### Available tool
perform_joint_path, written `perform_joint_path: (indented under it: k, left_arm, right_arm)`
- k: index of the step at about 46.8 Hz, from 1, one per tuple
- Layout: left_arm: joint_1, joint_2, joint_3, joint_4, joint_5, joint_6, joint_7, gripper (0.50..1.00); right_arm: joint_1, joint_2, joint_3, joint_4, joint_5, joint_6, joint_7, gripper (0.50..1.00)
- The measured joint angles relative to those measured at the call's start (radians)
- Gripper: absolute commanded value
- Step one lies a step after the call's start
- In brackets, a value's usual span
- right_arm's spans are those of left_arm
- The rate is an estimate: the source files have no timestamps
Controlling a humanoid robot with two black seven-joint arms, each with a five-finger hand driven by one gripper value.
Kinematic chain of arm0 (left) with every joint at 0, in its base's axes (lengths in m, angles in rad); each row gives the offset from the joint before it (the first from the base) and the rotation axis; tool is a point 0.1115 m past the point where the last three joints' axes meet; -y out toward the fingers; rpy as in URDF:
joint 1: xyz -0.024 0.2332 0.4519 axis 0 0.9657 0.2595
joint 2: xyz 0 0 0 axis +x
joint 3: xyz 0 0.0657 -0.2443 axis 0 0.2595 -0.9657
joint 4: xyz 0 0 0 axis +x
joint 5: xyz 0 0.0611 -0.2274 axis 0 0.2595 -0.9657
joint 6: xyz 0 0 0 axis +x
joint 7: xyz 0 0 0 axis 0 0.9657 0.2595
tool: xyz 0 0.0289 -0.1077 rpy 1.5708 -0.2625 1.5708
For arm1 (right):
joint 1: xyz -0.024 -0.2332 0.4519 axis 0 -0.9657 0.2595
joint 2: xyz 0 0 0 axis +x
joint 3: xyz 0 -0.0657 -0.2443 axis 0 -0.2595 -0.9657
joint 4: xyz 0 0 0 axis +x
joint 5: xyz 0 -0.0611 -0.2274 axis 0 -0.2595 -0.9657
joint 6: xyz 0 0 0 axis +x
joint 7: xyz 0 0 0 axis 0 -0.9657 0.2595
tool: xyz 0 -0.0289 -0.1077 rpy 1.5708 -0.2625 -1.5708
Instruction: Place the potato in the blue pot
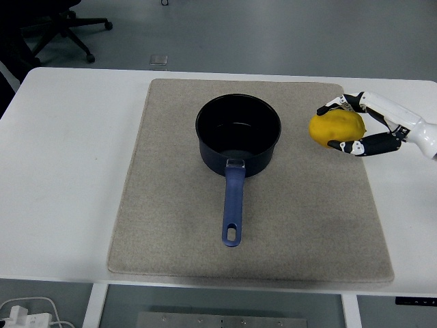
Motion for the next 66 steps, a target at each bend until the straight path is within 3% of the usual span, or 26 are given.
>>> perform_joint_path:
  k: [4, 11, 25, 49, 56, 66]
  left_arm:
    - [0.001, 0.0, 0.0, -0.013, 0.001, 0.0, 0.0, 0.996]
    - [0.0, 0.0, -0.001, -0.023, 0.0, 0.0, 0.0, 0.996]
    - [0.0, 0.0, -0.001, -0.024, 0.0, 0.0, 0.0, 0.996]
    - [0.001, 0.0, -0.003, -0.038, -0.002, 0.0, 0.0, 0.996]
    - [0.001, 0.0, -0.002, -0.038, -0.002, 0.0, 0.0, 0.996]
    - [0.001, 0.0, -0.002, -0.038, -0.002, 0.0, 0.0, 0.996]
  right_arm:
    - [0.028, 0.038, -0.009, 0.0, 0.0, 0.0, -0.003, 0.5]
    - [0.07, 0.082, -0.012, 0.0, -0.001, -0.001, -0.056, 0.5]
    - [0.18, 0.222, -0.111, -0.031, -0.004, -0.003, -0.073, 0.5]
    - [0.299, 0.538, -0.185, -0.338, 0.002, 0.001, -0.073, 0.5]
    - [0.313, 0.587, -0.188, -0.386, 0.001, 0.001, -0.073, 0.5]
    - [0.329, 0.593, -0.188, -0.426, 0.002, 0.02, -0.072, 0.5]
